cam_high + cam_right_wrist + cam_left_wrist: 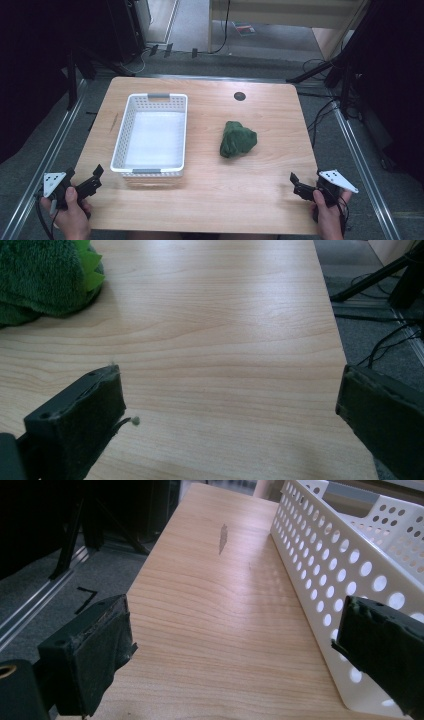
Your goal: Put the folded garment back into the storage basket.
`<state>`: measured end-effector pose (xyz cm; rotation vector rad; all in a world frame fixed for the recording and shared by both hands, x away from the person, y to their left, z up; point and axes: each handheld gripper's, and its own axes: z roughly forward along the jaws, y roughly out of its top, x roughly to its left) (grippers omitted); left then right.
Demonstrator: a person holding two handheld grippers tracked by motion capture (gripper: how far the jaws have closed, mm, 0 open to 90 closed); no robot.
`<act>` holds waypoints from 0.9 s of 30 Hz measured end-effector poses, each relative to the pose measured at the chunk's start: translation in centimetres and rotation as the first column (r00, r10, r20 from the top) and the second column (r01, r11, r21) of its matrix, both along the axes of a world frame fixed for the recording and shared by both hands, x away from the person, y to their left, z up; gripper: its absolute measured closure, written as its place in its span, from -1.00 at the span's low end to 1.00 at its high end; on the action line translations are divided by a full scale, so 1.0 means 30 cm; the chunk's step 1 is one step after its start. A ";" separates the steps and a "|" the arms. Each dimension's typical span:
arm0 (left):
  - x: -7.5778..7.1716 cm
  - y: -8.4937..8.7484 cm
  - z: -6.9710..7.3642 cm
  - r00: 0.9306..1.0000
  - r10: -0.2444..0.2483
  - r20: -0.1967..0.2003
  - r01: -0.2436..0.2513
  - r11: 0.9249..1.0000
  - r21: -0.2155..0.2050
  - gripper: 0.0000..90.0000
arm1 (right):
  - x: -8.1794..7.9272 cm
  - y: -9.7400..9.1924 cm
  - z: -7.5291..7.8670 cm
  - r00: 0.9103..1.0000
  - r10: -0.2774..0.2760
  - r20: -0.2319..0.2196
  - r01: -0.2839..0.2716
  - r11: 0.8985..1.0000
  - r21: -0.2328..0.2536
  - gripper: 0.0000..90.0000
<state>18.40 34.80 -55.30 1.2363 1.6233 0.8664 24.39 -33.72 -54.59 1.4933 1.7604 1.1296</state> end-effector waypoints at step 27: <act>-0.061 0.048 0.122 0.999 0.004 0.051 -0.001 0.999 -0.051 -0.95 | 0.004 -0.004 -0.001 1.000 0.003 -0.011 -0.003 1.000 0.010 -1.00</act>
